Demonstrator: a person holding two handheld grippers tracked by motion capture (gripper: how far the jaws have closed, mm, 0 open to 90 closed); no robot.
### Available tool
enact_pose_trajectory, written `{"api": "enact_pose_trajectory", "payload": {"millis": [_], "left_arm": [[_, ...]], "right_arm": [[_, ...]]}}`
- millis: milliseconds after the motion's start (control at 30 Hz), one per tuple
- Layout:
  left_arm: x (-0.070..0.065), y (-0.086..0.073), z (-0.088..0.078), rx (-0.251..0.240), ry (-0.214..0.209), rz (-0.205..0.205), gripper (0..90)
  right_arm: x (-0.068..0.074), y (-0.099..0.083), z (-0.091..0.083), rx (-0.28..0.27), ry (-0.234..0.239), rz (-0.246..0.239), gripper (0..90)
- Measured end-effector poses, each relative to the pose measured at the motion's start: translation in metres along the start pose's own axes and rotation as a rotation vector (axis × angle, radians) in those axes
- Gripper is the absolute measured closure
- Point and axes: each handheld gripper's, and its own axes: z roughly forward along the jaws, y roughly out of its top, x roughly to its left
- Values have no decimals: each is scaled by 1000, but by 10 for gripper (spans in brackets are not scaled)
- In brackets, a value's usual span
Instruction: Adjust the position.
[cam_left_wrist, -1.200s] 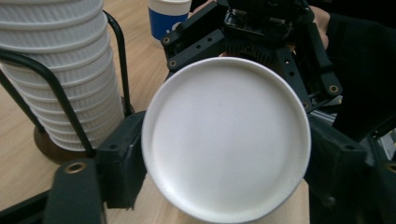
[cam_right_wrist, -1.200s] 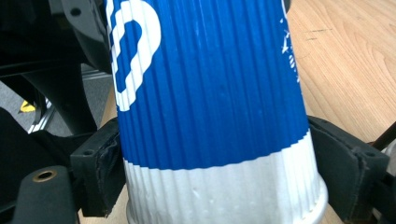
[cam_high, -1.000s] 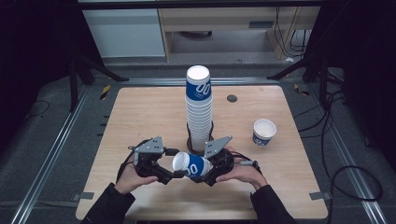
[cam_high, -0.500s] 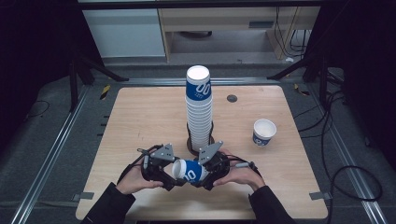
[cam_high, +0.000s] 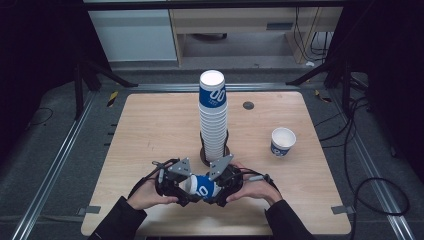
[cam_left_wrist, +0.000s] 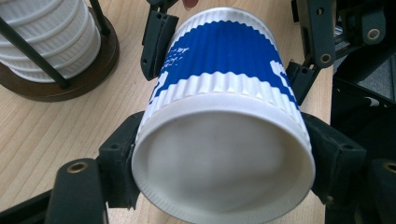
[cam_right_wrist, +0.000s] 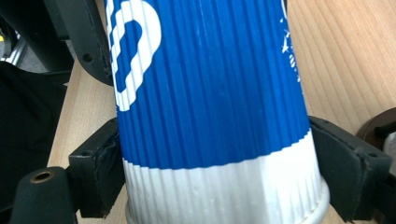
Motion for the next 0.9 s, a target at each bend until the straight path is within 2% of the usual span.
{"api": "enact_pose_trajectory", "payload": {"millis": [267,400,500,700,900], "left_arm": [[3,-2,-3,-7,8,-4,249],[8,-4,-11,-34,23,-14,250],[11,-7,-18,-67,32,-27,250],[21,-13,-30,-144,65,-63,250],[27,-17,-43,-269,60,-88,249]], "right_arm": [[-2,-1,-2,-20,-17,11,87],[-6,-1,-13,-65,-47,32,73],[-9,-1,-24,-108,-77,50,67],[-14,-5,-43,-172,-98,77,67],[-17,-10,-56,-222,-100,106,68]]}}
